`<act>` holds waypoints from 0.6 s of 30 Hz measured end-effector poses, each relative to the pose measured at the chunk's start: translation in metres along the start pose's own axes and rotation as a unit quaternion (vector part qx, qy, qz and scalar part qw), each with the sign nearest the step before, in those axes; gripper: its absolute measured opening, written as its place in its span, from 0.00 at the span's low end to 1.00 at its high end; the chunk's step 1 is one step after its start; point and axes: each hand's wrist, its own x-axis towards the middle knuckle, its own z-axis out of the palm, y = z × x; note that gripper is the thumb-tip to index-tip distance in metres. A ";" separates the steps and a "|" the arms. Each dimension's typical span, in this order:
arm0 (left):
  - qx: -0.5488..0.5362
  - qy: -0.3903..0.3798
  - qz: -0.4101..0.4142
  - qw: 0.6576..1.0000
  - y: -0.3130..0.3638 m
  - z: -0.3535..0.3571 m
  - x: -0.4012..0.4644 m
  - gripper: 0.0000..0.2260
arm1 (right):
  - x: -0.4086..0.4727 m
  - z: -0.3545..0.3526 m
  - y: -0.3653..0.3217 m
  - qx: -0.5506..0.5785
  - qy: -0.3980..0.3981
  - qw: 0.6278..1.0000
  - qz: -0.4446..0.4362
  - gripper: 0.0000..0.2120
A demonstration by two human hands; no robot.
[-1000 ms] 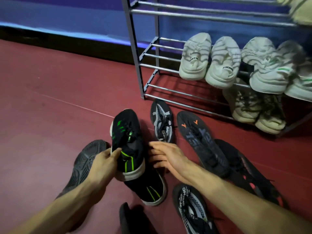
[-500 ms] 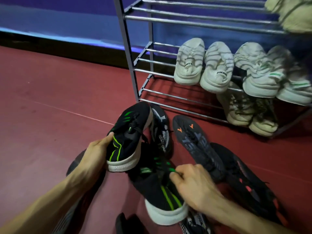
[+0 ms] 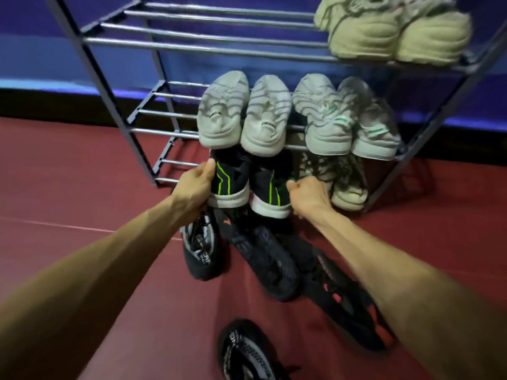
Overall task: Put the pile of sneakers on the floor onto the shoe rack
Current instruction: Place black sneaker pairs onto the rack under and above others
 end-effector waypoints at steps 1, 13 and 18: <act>0.027 -0.003 -0.007 1.000 0.005 0.005 0.011 0.26 | 0.009 0.001 -0.003 0.015 0.002 1.000 0.000 0.17; 0.412 -0.018 0.181 0.893 -0.045 0.043 -0.001 0.30 | -0.001 0.049 0.005 -0.086 -0.031 0.986 -0.142 0.28; 0.527 -0.039 0.107 0.842 -0.040 0.048 0.025 0.24 | 0.023 0.054 0.009 -0.070 -0.064 0.991 -0.097 0.26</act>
